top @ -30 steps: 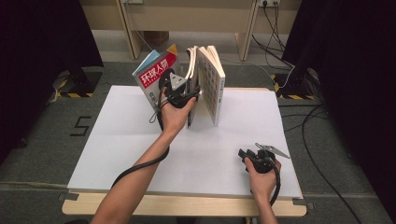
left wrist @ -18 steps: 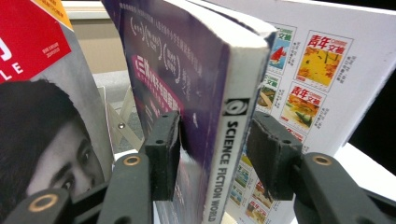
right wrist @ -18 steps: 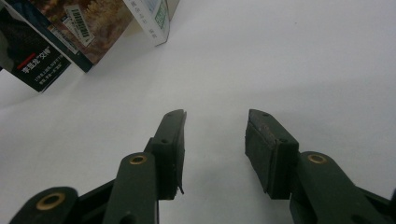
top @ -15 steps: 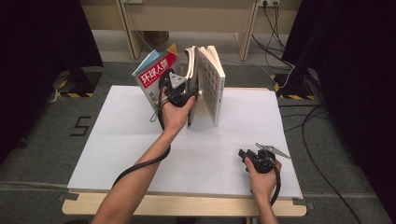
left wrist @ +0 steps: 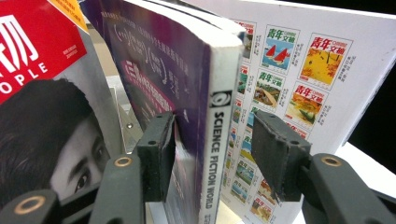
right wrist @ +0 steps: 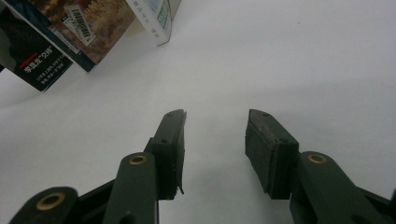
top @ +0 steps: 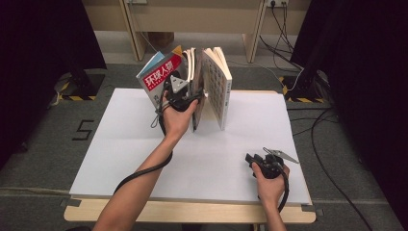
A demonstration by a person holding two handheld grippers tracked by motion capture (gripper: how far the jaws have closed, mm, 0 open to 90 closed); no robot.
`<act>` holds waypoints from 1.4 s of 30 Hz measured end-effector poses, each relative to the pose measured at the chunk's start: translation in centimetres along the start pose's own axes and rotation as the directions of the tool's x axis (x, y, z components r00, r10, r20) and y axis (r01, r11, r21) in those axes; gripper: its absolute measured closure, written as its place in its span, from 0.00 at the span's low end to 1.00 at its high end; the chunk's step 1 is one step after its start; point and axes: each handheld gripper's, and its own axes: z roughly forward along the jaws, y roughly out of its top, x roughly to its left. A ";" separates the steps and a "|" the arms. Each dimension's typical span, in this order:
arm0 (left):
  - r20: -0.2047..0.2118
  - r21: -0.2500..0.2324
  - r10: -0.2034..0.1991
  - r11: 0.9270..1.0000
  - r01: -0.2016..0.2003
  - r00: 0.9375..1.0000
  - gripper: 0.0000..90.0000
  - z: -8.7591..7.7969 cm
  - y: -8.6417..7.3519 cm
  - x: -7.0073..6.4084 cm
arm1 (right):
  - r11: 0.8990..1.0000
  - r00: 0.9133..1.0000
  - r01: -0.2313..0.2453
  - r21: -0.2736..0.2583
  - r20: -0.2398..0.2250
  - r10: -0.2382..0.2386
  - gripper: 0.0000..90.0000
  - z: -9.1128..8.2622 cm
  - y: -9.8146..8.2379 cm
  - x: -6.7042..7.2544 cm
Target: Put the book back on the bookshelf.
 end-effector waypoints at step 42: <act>0.031 0.008 0.066 0.998 -0.066 0.997 0.58 1.5 0.6 -2.2 | 1.000 1.000 -0.009 0.005 0.002 0.009 0.64 -0.2 0.0 -0.1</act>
